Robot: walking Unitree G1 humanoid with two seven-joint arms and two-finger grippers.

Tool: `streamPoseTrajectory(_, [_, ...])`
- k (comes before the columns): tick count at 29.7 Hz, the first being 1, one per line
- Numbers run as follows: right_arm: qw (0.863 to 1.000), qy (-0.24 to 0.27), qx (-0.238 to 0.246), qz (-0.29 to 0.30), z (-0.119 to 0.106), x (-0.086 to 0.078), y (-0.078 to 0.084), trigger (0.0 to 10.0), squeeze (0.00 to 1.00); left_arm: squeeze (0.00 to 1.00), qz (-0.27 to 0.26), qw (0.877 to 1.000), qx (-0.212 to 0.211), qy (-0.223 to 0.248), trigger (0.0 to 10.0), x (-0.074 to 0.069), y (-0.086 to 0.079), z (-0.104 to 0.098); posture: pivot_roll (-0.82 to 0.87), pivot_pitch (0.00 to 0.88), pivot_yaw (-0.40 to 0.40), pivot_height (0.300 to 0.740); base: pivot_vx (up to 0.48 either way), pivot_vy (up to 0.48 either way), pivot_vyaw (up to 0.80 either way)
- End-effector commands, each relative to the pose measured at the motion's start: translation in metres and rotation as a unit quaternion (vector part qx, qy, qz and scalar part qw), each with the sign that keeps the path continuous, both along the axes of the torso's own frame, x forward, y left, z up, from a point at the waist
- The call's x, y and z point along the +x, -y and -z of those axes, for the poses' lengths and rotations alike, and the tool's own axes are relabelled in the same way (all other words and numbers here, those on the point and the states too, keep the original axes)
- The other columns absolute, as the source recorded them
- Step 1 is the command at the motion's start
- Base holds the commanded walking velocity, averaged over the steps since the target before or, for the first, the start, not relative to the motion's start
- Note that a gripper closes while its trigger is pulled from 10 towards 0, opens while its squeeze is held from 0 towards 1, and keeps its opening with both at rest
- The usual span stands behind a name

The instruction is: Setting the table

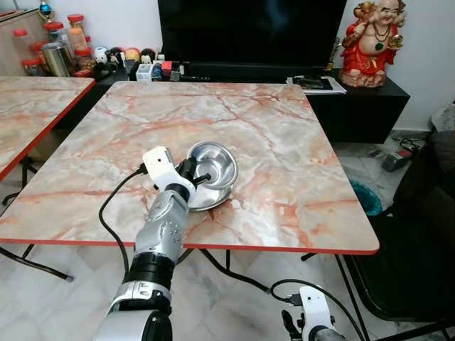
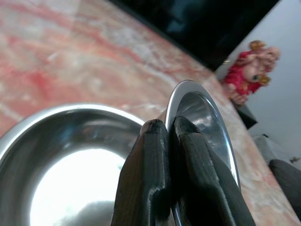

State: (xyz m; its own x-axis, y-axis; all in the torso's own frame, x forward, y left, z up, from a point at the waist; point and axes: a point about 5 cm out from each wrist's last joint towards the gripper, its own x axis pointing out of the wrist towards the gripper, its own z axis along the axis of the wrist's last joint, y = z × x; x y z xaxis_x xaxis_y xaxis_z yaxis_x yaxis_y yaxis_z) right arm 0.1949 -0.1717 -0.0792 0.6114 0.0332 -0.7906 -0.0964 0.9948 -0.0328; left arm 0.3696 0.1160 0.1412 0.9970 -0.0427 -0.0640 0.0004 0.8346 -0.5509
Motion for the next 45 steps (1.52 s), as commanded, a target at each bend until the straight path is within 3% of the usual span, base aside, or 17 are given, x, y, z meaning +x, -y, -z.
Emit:
streamPoseTrajectory(1, [1.000,0.003,-0.001,0.003,-0.001,0.001,0.001,10.0,0.00,0.00,-0.013,1.000,-0.012,-0.005,10.0,0.003,-0.002,-0.003,-0.02,0.000,-0.014,0.740,0.000,0.000,0.00])
streamPoseTrajectory(17, [1.000,0.001,0.006,0.006,0.001,-0.001,-0.005,10.0,0.00,0.00,-0.056,0.998,-0.019,-0.016,10.0,0.004,-0.020,-0.006,0.00,0.000,0.006,0.740,0.000,0.000,0.00])
streamPoseTrajectory(31, [1.000,-0.001,0.009,0.010,0.002,-0.002,-0.007,10.0,0.00,0.00,-0.033,0.999,0.002,-0.034,10.0,0.005,-0.015,-0.003,0.00,0.000,0.015,0.740,0.000,0.000,0.00])
streamPoseTrajectory(45, [1.000,-0.001,0.007,0.007,0.001,-0.001,-0.006,10.0,0.00,0.00,-0.048,0.997,0.012,-0.055,10.0,0.005,-0.018,0.001,0.00,0.000,0.013,0.740,0.000,0.000,0.00])
